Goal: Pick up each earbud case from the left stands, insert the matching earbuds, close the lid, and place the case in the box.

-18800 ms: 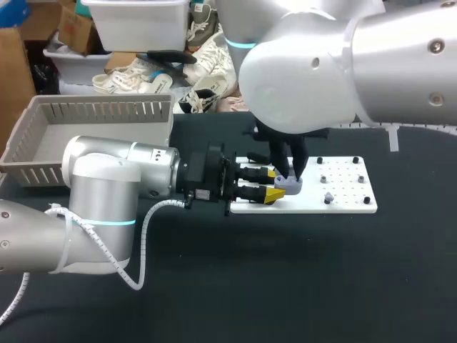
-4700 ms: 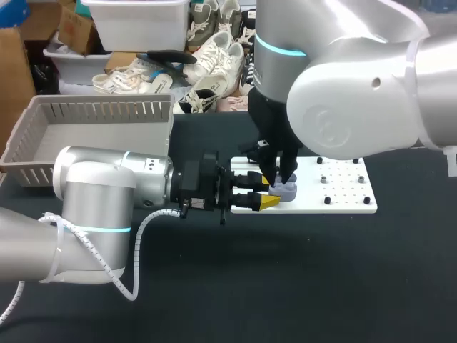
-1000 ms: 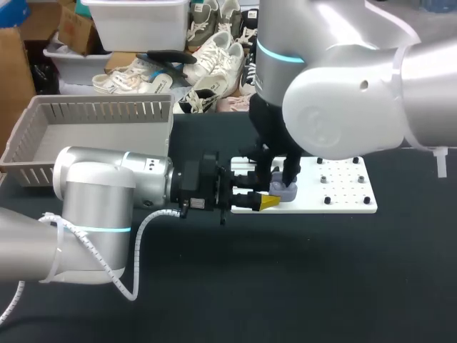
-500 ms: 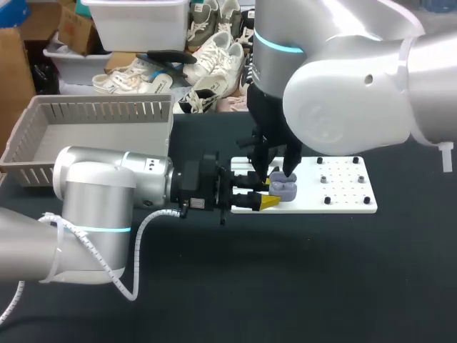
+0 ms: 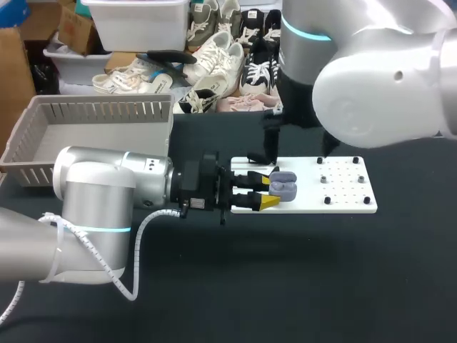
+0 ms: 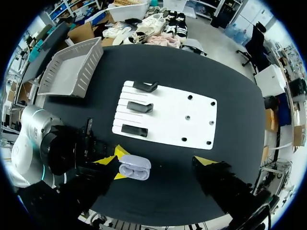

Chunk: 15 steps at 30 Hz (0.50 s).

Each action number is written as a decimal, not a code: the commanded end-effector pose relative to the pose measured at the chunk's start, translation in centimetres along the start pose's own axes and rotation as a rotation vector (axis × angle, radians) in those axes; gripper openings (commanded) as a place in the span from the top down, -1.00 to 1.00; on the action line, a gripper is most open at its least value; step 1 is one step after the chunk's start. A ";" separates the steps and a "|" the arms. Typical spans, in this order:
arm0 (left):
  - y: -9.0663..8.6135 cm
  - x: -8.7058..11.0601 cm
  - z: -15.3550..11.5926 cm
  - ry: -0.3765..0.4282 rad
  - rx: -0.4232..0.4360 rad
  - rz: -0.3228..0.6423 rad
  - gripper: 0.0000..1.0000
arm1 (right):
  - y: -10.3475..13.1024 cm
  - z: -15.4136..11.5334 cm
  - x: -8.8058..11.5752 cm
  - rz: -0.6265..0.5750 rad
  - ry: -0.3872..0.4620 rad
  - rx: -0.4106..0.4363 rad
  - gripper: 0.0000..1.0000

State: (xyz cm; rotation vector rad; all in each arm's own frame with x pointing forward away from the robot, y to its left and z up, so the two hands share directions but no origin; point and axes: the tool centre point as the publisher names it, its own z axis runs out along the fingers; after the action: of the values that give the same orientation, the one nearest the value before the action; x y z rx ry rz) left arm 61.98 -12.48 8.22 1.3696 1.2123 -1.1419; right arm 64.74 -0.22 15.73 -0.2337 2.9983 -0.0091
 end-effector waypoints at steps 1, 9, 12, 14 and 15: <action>-0.1 0.0 0.0 0.000 -0.006 0.002 1.00 | -0.9 0.6 -0.4 0.018 -0.001 -0.002 -1.00; -0.1 0.0 0.0 0.000 -0.006 0.002 1.00 | -1.6 2.2 -1.1 0.050 0.021 -0.008 -1.00; -0.1 0.0 0.0 0.000 -0.006 0.002 1.00 | -1.7 2.6 -1.3 0.065 0.024 -0.016 -1.00; -0.1 0.0 0.0 0.000 -0.006 0.002 1.00 | -1.8 2.8 -1.4 0.068 0.026 -0.017 -1.00; -0.1 0.0 0.0 0.000 -0.006 0.002 1.00 | -1.8 2.9 -1.4 0.069 0.027 -0.019 -1.00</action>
State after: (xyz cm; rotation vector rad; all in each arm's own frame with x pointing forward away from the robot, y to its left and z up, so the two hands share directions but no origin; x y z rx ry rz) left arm 61.98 -12.48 8.22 1.3696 1.2123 -1.1419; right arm 66.55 -1.84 13.32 -0.1343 3.0306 0.0227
